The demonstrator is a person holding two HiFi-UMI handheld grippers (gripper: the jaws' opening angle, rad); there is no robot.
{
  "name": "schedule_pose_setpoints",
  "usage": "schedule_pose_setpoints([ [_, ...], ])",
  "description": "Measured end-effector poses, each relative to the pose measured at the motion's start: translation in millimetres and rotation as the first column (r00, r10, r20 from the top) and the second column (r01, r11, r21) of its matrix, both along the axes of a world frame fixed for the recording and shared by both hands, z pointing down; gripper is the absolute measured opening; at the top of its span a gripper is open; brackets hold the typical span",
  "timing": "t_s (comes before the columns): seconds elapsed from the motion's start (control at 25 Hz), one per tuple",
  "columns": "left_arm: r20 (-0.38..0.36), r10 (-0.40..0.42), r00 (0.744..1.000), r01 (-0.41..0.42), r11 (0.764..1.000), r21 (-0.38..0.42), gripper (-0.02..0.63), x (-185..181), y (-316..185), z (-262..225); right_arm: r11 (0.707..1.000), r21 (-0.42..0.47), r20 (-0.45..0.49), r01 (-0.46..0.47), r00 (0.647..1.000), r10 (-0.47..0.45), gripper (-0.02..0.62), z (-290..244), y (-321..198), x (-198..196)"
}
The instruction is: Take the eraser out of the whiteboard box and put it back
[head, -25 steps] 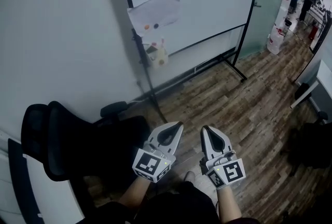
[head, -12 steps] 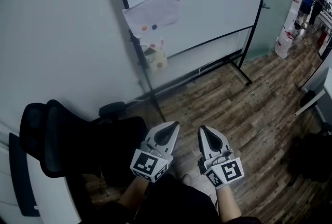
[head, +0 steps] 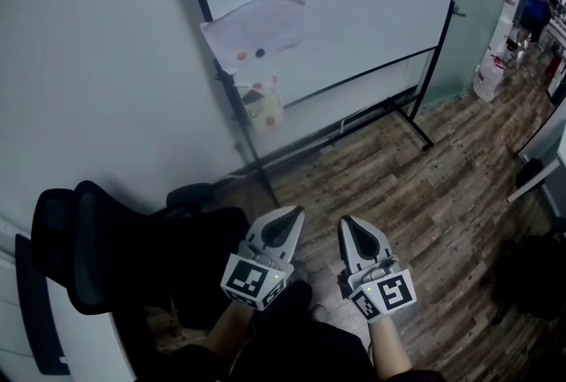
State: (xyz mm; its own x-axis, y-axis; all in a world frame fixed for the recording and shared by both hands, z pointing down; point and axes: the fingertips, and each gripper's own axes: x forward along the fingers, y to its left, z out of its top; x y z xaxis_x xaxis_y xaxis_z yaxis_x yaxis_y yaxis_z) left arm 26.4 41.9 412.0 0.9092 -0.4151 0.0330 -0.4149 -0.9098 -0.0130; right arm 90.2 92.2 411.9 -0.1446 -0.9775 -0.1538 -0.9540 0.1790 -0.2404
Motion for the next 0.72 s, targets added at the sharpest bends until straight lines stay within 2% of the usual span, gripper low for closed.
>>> schedule_pose_setpoints([
  [0.72,-0.002,-0.018,1.000,0.018,0.999,-0.034,0.005,15,-145,14,1.000,-0.013,-0.010,0.014,1.000,-0.014,0.003,4,-145,13],
])
